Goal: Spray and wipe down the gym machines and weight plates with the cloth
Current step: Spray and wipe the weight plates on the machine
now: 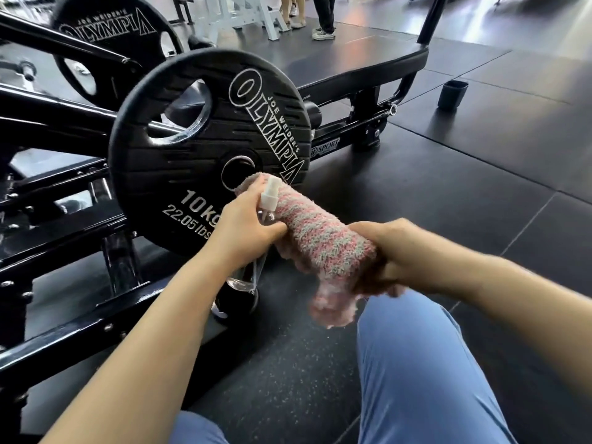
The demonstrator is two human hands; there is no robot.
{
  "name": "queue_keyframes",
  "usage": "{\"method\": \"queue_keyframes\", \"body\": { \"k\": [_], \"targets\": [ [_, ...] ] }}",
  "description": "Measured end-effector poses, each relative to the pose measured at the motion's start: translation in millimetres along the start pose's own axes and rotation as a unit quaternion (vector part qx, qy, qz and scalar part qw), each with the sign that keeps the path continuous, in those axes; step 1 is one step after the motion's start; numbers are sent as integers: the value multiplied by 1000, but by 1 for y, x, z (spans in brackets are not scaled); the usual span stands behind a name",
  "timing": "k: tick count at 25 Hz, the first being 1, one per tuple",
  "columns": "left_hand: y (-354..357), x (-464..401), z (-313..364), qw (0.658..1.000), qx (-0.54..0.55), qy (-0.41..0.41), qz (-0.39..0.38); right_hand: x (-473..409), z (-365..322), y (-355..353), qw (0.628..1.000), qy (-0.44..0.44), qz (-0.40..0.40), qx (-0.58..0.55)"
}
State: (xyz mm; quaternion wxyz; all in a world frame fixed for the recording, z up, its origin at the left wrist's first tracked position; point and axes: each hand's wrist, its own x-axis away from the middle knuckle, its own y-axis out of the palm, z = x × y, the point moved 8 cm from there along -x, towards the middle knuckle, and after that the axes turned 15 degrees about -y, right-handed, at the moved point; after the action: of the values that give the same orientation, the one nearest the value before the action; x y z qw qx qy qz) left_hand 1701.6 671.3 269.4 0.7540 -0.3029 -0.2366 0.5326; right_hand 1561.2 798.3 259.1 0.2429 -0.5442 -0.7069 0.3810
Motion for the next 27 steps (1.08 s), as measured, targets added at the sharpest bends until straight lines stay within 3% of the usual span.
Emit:
{"method": "queue_keyframes", "body": {
  "k": [2, 5, 7, 8, 10, 11, 12, 14, 16, 19, 23, 25, 27],
  "targets": [
    [3, -1, -2, 1000, -3, -6, -4, 3, 2, 9, 994, 13, 92, -51],
    [3, 3, -4, 1000, 4, -13, 2, 10, 3, 11, 980, -13, 170, -102],
    [4, 5, -3, 1000, 8, -15, -1, 12, 15, 18, 944, 11, 126, -304],
    [4, 5, -3, 1000, 5, -17, -2, 10, 12, 29, 882, 4, 54, -468],
    [4, 5, -3, 1000, -9, -23, -8, 1, 5, 37, 702, -19, -29, -711],
    [3, 5, -3, 1000, -13, -25, -11, -7, 0, 41, 640, -4, -52, -767],
    [1, 4, -3, 999, -13, -27, -13, -19, 6, 48, 627, 39, -43, -777],
    [-4, 6, -1, 999, -12, -32, -23, -44, 17, 55, 654, 114, -1, -748],
    [-7, 2, -5, 998, 6, -55, -40, -63, 21, 54, 715, 167, 27, -679],
    [-14, -5, -17, 988, 97, -105, -60, -97, 18, 43, 821, 201, -35, -533],
    [-16, -3, -38, 963, 223, -141, -47, -161, 6, 14, 976, 99, 22, -193],
    [-17, 1, -52, 952, 257, -165, -8, -184, -16, 14, 995, 56, -51, 57],
    [-20, 4, -62, 946, 269, -180, 27, -203, -26, 25, 957, 33, -128, 259]
  ]
}}
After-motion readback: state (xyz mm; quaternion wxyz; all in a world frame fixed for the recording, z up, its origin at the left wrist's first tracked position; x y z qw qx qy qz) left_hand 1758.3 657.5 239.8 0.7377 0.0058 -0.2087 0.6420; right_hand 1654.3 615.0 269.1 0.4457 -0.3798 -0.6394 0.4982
